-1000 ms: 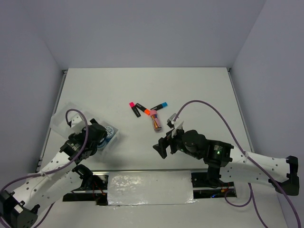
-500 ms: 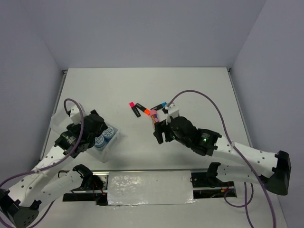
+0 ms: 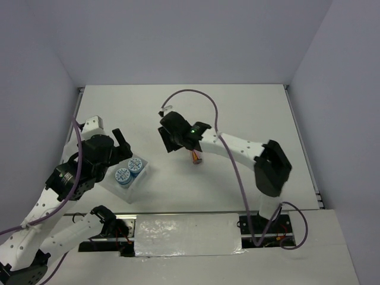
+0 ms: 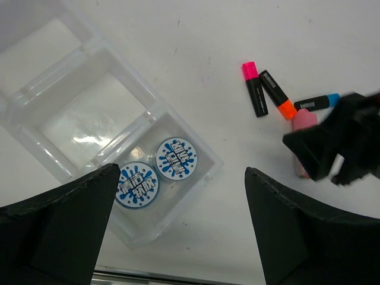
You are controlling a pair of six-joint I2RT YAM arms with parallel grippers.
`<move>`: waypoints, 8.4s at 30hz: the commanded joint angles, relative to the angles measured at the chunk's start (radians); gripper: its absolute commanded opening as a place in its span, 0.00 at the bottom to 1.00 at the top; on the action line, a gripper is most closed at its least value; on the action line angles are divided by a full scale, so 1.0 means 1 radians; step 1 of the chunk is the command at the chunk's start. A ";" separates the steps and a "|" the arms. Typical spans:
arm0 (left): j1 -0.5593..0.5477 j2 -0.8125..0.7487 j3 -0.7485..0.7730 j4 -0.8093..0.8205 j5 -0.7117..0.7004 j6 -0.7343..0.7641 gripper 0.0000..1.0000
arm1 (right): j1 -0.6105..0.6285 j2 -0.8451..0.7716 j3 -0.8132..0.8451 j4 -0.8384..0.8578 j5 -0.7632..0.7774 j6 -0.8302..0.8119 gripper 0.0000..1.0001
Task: Sort the stationery into containers
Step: Pick up the pen from the center of the board, then place the pen in the storage box, then pick up the pen from the center of the board, then place the pen in the storage box.
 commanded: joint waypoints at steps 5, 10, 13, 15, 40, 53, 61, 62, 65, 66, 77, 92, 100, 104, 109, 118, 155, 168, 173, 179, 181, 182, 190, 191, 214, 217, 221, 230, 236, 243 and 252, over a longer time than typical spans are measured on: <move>-0.001 -0.033 0.035 -0.034 -0.037 0.122 0.99 | -0.075 0.322 0.327 -0.166 -0.036 -0.060 0.53; -0.001 -0.053 -0.005 -0.053 -0.097 0.094 0.99 | -0.121 0.428 0.391 -0.168 -0.068 -0.068 0.61; -0.001 -0.070 -0.019 -0.034 -0.091 0.105 0.99 | -0.140 0.448 0.390 -0.133 -0.119 -0.092 0.61; -0.002 -0.076 -0.022 -0.024 -0.097 0.105 0.99 | -0.144 0.462 0.413 -0.132 -0.151 -0.103 0.61; -0.001 -0.087 -0.040 0.000 -0.082 0.110 0.99 | -0.138 0.657 0.592 -0.215 -0.176 -0.099 0.24; -0.001 -0.055 -0.046 0.262 0.322 -0.001 0.99 | 0.003 -0.019 0.036 0.188 -0.113 -0.057 0.00; 0.001 -0.064 -0.103 0.450 0.475 -0.111 0.99 | 0.132 -0.305 -0.181 0.311 -0.053 -0.022 0.00; -0.001 -0.071 -0.129 0.475 0.489 -0.131 0.99 | 0.162 -0.340 -0.193 0.314 -0.035 -0.011 0.00; -0.001 -0.085 -0.158 0.542 0.515 -0.154 0.99 | 0.202 -0.391 -0.207 0.328 -0.013 0.003 0.00; -0.001 -0.091 -0.169 0.552 0.523 -0.157 0.99 | 0.210 -0.400 -0.207 0.329 -0.019 0.004 0.00; -0.001 -0.096 -0.185 0.557 0.501 -0.141 0.20 | 0.264 -0.405 -0.196 0.338 -0.032 0.006 0.00; 0.076 0.359 0.061 -0.037 -0.309 0.174 0.00 | 0.138 -0.604 -0.417 0.311 0.010 0.041 1.00; 0.239 0.507 0.056 0.120 -0.197 0.448 0.00 | 0.107 -0.730 -0.534 0.295 0.004 0.018 1.00; 0.286 0.562 0.081 0.123 -0.232 0.528 0.00 | 0.109 -0.762 -0.566 0.315 0.004 0.009 1.00; 0.302 0.620 0.069 0.147 -0.249 0.527 0.06 | 0.106 -0.779 -0.575 0.325 0.005 -0.013 1.00; 0.348 0.679 0.061 0.157 -0.255 0.481 0.49 | 0.084 -0.799 -0.593 0.317 -0.015 -0.033 1.00; 0.354 -0.160 -0.212 0.367 0.346 0.404 0.99 | -0.235 0.529 0.574 -0.267 -0.233 -0.444 0.70; 0.354 -0.165 -0.212 0.370 0.345 0.413 0.99 | -0.244 0.617 0.572 -0.283 -0.308 -0.496 0.52; 0.354 -0.171 -0.214 0.371 0.346 0.410 0.99 | -0.241 0.619 0.583 -0.260 -0.343 -0.493 0.32; 0.354 -0.163 -0.212 0.378 0.375 0.395 0.99 | -0.236 0.547 0.563 -0.199 -0.394 -0.441 0.12; 0.354 -0.160 -0.211 0.387 0.450 0.383 0.99 | -0.235 0.475 0.488 -0.119 -0.432 -0.392 0.12; 0.354 -0.154 -0.205 0.402 0.481 0.357 0.99 | -0.230 0.373 0.408 -0.082 -0.449 -0.372 0.12; 0.354 -0.064 -0.115 0.482 0.787 0.015 0.99 | -0.149 -0.180 -0.068 0.347 -0.523 -0.136 0.14; 0.354 -0.055 -0.123 0.540 0.815 -0.025 0.99 | -0.126 -0.216 -0.133 0.375 -0.501 -0.122 0.15; 0.354 -0.114 -0.206 0.752 0.937 -0.159 0.95 | 0.095 -0.372 -0.181 0.397 -0.147 -0.004 0.15; 0.354 -0.117 -0.220 0.813 0.991 -0.167 0.95 | 0.095 -0.363 -0.173 0.380 -0.160 -0.007 0.14; 0.352 -0.108 -0.234 0.867 1.027 -0.164 0.93 | 0.098 -0.372 -0.182 0.395 -0.211 -0.005 0.15; 0.351 -0.015 -0.224 0.971 1.141 -0.105 0.80 | 0.153 -0.302 -0.075 0.320 -0.231 -0.037 0.15; 0.349 0.005 -0.205 0.899 1.133 -0.042 0.53 | 0.173 -0.283 -0.047 0.319 -0.230 -0.039 0.15; 0.349 0.037 -0.168 0.774 1.077 0.033 0.00 | 0.175 -0.282 -0.063 0.338 -0.202 -0.027 0.25; 0.349 0.166 0.073 0.309 0.545 0.367 0.00 | 0.084 -0.391 -0.243 0.397 -0.180 0.033 1.00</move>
